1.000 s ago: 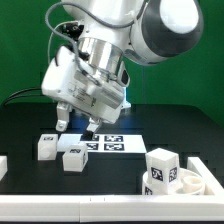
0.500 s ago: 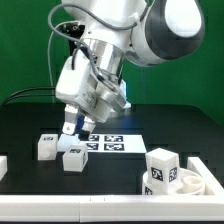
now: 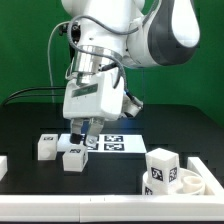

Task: Assemble stool

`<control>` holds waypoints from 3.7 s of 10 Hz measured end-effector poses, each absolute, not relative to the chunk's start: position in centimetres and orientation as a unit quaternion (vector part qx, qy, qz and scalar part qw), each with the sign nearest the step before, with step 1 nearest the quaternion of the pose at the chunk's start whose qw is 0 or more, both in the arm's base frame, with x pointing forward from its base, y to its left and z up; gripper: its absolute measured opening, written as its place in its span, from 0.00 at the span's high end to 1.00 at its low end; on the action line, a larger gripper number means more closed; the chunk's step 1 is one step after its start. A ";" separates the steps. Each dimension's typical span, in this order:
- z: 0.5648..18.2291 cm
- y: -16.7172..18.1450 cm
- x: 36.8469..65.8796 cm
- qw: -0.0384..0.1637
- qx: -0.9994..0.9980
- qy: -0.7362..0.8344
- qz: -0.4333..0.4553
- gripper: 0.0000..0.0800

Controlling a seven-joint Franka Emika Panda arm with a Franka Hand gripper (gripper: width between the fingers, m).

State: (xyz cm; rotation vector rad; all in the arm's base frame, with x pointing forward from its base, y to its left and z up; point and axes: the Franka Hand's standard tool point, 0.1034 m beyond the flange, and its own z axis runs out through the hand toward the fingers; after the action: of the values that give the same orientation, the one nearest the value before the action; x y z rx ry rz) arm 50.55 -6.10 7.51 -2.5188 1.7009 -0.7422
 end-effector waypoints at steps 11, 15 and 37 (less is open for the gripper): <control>6.6 -2.4 51.0 -0.027 -0.955 0.216 -0.200 0.19; 6.7 -4.4 51.1 0.079 -0.969 0.233 0.009 0.19; 2.1 -8.8 46.4 0.140 -0.849 0.233 0.453 0.19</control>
Offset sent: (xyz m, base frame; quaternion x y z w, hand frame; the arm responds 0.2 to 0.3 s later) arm 0.0012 0.0131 -0.0135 -0.0289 -0.0665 -0.3284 0.9418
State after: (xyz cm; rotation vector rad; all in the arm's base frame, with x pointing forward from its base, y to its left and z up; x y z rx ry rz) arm 46.44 -8.78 2.13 -2.4540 0.6730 1.3087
